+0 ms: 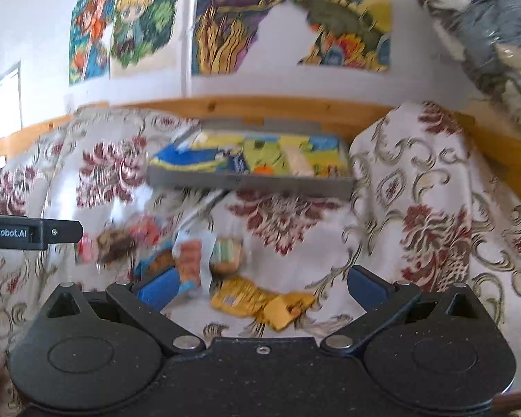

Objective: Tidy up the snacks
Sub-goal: 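Withdraw both tools from the tray toward the remaining snacks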

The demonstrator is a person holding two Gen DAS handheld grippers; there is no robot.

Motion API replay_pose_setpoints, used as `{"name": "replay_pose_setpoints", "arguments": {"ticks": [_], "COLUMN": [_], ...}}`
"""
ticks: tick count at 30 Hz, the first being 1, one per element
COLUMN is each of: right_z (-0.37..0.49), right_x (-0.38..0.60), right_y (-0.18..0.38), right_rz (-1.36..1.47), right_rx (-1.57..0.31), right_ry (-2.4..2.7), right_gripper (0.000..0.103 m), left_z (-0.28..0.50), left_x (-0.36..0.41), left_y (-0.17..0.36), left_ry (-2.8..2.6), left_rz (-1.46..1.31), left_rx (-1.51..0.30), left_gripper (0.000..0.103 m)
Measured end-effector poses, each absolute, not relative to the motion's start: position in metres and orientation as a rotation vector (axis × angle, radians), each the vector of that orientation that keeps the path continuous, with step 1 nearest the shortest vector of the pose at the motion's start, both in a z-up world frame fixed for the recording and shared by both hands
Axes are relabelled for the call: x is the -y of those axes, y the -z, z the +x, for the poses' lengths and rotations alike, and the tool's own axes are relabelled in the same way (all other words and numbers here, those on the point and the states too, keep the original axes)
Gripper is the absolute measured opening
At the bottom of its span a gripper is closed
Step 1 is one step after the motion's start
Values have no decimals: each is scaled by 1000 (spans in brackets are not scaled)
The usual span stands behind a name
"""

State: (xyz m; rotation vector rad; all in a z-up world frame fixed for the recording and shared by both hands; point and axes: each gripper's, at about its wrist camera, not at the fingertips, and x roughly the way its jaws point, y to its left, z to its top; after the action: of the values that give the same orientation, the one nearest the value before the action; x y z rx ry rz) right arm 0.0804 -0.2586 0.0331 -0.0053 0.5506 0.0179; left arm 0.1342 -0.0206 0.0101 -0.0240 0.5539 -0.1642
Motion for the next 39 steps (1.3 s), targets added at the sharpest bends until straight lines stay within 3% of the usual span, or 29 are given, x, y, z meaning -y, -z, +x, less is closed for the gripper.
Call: {"name": "replay_pose_setpoints", "arguments": {"ticks": [24, 39], "right_z": [137, 180], "right_x": [266, 283], "right_y": [9, 19], "right_rz": [80, -153], "right_rx": [-877, -863], "right_ry": [-87, -289], "right_gripper": [102, 102], "left_z": [148, 179], "left_x": [27, 56], "left_y": [36, 41], "left_ry": [292, 359], "left_rz": [78, 221], "left_rx": [-666, -683], "left_gripper": [102, 102]}}
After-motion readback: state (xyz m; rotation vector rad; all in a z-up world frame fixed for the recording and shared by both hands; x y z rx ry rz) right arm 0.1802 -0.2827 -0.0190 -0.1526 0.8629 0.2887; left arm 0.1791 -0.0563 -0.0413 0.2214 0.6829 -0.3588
